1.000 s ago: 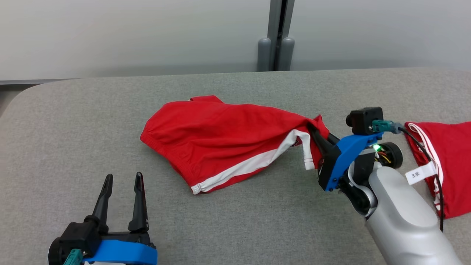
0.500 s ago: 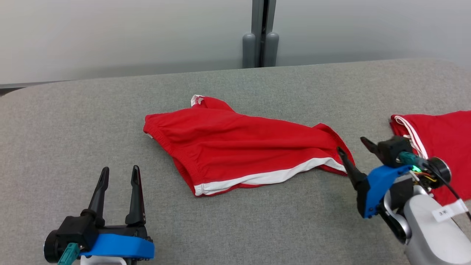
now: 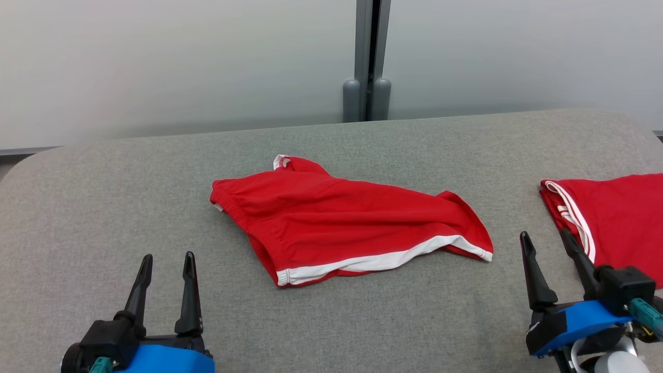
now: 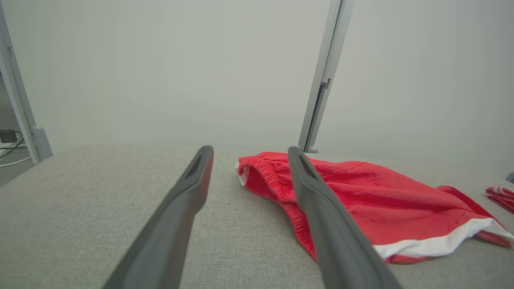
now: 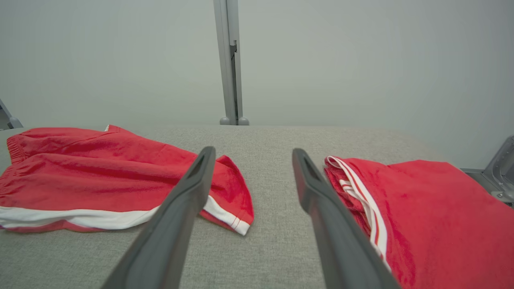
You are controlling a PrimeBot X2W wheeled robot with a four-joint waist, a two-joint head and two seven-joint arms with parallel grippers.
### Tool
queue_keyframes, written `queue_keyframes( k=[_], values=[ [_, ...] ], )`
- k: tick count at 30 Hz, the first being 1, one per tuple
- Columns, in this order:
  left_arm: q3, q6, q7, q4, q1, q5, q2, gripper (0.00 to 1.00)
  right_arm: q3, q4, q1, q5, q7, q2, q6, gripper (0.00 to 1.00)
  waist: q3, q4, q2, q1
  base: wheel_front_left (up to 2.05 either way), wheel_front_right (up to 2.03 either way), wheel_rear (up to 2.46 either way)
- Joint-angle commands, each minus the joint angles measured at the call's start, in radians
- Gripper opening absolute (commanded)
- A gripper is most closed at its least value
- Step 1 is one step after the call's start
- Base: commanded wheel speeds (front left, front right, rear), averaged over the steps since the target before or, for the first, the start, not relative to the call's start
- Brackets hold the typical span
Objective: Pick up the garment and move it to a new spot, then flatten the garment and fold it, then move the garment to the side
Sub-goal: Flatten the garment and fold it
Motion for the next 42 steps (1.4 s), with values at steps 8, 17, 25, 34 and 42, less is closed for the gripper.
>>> queue_keyframes(
  k=[8, 17, 25, 34, 42],
  values=[
    [0.010, -0.007, -0.004, 0.018, 0.040, 0.007, 0.006, 1.00, -0.027, -0.053, 0.090, 0.002, -0.014, 0.025, 0.000, 1.00, -0.035, -0.002, 0.0000, 0.0001, 0.00, 0.00, 0.00],
    [-0.059, -0.007, -0.004, 0.062, 0.011, 0.003, 0.019, 1.00, -0.001, -0.066, 0.054, 0.006, 0.050, 0.027, 0.000, 1.00, -0.007, 0.003, 0.0000, 0.0001, 0.00, 0.00, 0.00],
    [-0.251, -0.007, 0.089, 0.189, -0.113, -0.075, 0.037, 1.00, 0.022, 0.029, -0.072, 0.006, 0.230, 0.033, 0.000, 1.00, 0.063, -0.012, 0.0000, 0.0001, 0.00, 0.00, 0.00],
    [-0.332, -0.007, 0.112, 0.333, -0.224, -0.145, 0.032, 1.00, 0.011, 0.214, -0.196, -0.005, 0.255, 0.050, 0.000, 1.00, 0.126, -0.030, 0.0000, 0.0001, 0.00, 0.00, 0.00],
    [-0.357, -0.007, 0.092, 0.395, -0.272, -0.176, 0.043, 0.00, 0.035, 0.349, -0.277, 0.040, 0.215, 0.054, 0.000, 1.00, 0.158, -0.039, 0.0000, 0.0001, 0.00, 0.00, 0.00]
  ],
)
